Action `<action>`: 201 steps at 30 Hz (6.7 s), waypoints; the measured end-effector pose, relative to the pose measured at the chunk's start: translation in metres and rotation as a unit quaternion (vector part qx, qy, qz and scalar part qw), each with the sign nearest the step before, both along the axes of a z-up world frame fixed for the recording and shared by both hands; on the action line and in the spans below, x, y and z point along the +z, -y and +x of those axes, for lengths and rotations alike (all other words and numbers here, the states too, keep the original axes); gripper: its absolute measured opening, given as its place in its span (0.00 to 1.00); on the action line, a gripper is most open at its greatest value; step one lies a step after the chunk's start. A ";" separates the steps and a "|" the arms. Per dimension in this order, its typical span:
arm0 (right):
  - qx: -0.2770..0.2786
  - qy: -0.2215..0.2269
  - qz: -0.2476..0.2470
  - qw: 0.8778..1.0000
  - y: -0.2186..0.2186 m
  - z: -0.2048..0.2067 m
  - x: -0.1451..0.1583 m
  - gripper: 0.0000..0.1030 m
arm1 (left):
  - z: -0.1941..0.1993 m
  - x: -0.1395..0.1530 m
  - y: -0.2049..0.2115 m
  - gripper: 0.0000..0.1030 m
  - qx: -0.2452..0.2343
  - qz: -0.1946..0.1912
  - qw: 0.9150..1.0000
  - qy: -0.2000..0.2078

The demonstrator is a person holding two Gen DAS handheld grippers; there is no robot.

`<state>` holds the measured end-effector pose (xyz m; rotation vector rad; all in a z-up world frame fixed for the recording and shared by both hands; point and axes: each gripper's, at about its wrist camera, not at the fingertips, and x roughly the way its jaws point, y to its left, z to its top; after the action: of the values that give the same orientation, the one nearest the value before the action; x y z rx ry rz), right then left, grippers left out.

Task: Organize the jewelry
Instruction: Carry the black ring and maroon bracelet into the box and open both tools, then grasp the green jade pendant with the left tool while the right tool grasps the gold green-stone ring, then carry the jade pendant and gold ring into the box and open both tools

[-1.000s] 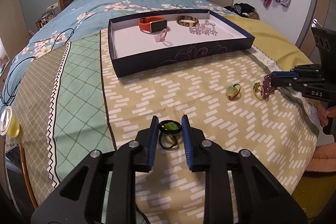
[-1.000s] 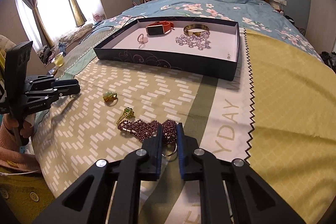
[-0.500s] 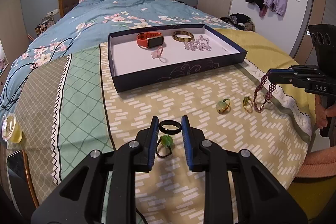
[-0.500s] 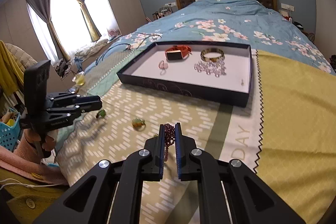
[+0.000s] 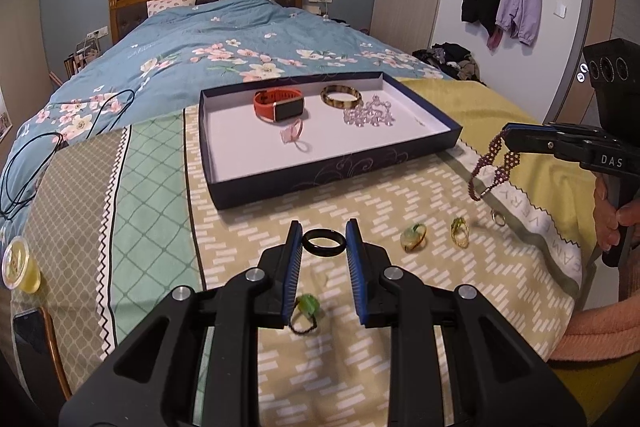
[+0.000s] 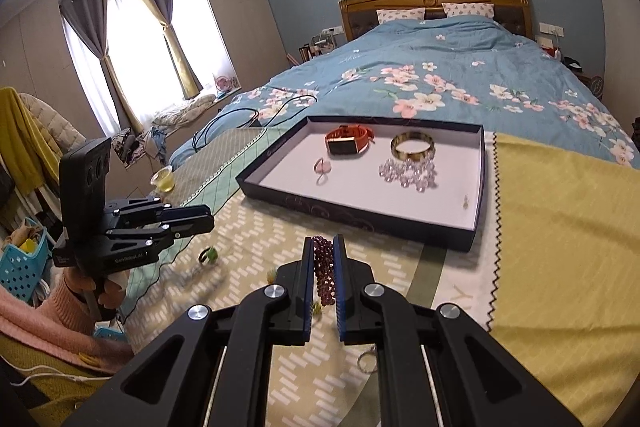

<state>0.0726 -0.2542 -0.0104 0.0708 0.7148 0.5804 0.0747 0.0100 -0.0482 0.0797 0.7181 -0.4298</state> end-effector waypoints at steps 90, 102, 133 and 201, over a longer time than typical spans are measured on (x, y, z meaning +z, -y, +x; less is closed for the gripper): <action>-0.078 -0.087 0.028 0.993 0.002 0.173 -0.050 0.08 | 0.192 -0.041 0.053 0.22 0.039 0.021 0.995 -0.092; -0.105 -0.063 -0.018 0.992 0.001 0.165 -0.047 0.23 | 0.177 -0.023 0.042 0.41 0.047 0.012 0.997 -0.058; 0.030 -0.082 -0.038 0.995 -0.031 0.008 -0.058 0.36 | 0.006 -0.013 0.058 0.55 -0.065 0.032 0.997 -0.006; -0.002 -0.045 -0.022 0.999 -0.027 0.020 -0.041 0.07 | 0.029 -0.012 0.064 0.17 -0.041 -0.010 0.998 -0.037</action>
<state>0.0921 -0.2271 -0.0514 0.0581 0.8139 0.5611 0.1036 -0.0535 -0.0605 0.0747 0.7859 -0.5201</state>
